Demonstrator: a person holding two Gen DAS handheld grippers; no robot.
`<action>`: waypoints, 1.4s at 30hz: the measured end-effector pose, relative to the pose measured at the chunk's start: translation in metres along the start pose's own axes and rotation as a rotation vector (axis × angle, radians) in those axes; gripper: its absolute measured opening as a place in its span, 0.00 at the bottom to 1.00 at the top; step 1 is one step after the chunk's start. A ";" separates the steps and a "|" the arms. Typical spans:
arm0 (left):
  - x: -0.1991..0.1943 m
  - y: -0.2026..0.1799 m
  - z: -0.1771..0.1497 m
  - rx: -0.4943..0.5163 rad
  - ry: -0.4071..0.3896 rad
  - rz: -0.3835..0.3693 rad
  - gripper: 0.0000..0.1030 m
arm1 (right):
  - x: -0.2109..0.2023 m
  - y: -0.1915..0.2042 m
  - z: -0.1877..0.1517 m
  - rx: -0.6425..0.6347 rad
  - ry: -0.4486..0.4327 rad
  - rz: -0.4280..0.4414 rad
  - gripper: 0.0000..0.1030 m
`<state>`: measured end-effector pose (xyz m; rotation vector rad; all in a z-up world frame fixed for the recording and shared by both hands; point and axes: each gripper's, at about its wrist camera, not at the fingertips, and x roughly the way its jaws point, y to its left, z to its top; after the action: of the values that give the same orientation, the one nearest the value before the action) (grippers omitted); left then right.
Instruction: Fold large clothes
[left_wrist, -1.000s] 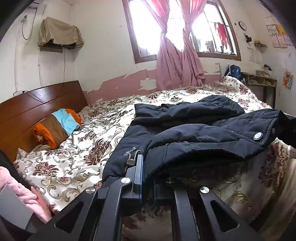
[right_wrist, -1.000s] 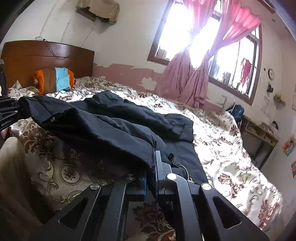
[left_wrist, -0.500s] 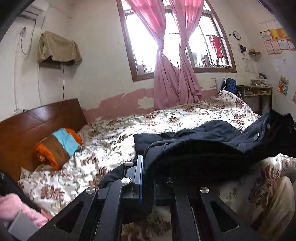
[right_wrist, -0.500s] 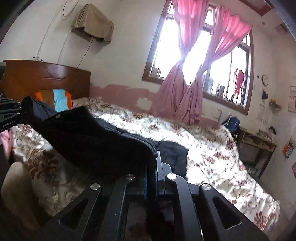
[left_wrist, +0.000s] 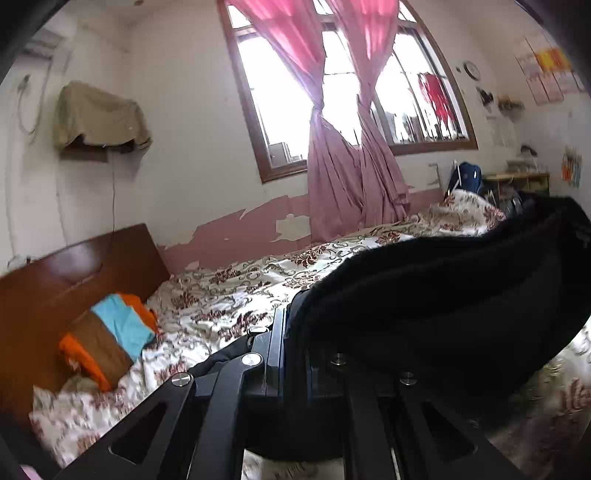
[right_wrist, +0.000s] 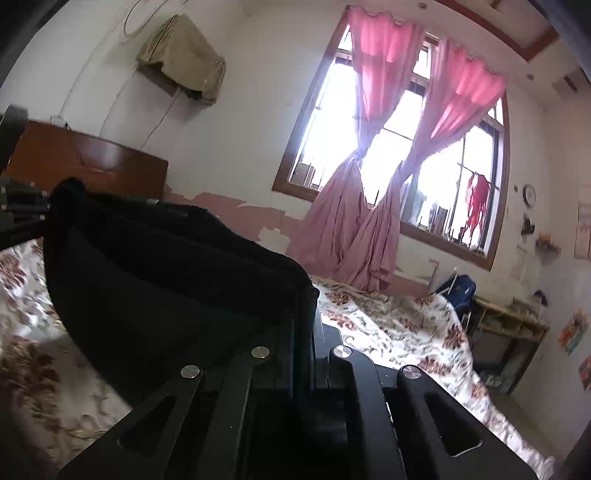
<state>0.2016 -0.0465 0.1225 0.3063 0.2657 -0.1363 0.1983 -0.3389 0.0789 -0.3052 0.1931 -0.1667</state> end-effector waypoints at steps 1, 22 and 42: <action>0.010 -0.001 0.004 0.010 0.001 0.000 0.07 | 0.011 0.000 0.003 -0.009 0.000 -0.003 0.04; 0.242 -0.032 0.020 0.057 0.194 -0.039 0.07 | 0.251 0.011 0.005 -0.081 0.168 0.003 0.04; 0.347 -0.059 -0.018 0.065 0.342 -0.042 0.08 | 0.365 0.030 -0.054 -0.090 0.374 0.018 0.05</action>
<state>0.5185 -0.1289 -0.0066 0.3886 0.6081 -0.1336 0.5444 -0.3957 -0.0406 -0.3607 0.5742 -0.1972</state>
